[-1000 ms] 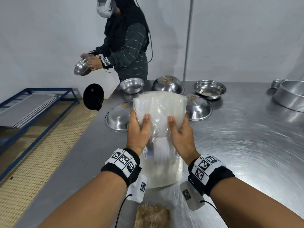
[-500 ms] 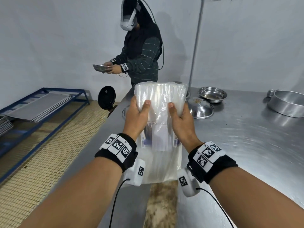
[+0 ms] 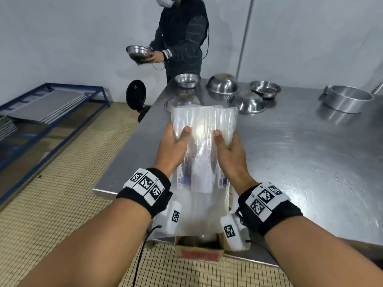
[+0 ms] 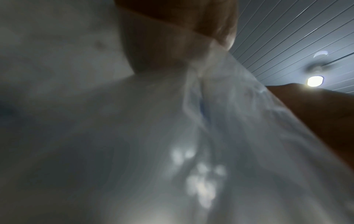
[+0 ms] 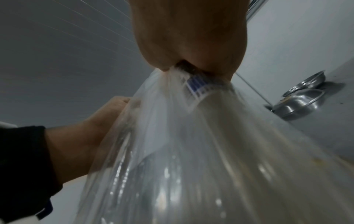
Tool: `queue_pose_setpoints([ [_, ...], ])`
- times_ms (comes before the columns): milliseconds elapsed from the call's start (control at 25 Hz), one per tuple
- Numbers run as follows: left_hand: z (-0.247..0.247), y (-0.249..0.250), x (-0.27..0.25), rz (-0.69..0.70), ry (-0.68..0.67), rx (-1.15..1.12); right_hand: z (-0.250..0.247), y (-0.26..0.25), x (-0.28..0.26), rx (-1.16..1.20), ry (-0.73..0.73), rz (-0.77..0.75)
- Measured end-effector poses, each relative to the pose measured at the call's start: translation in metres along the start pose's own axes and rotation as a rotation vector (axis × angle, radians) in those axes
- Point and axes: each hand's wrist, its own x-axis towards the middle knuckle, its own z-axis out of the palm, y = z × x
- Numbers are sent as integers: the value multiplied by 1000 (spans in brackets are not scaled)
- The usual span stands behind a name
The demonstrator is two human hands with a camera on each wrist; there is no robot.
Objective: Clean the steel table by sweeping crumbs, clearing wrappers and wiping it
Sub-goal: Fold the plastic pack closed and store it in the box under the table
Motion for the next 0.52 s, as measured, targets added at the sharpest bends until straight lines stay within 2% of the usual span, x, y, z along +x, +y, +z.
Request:
queue_pose_setpoints([
  [200,-13,-30,-56,-95,33,2,11,33,-47,-73,-40,102],
  [400,-14,-81,-111,-223,109,34,8,70,-93,-59,-173,146],
  [520,-9,-112,-155,-267,158,-9,7,118,-125,-100,-267,240],
])
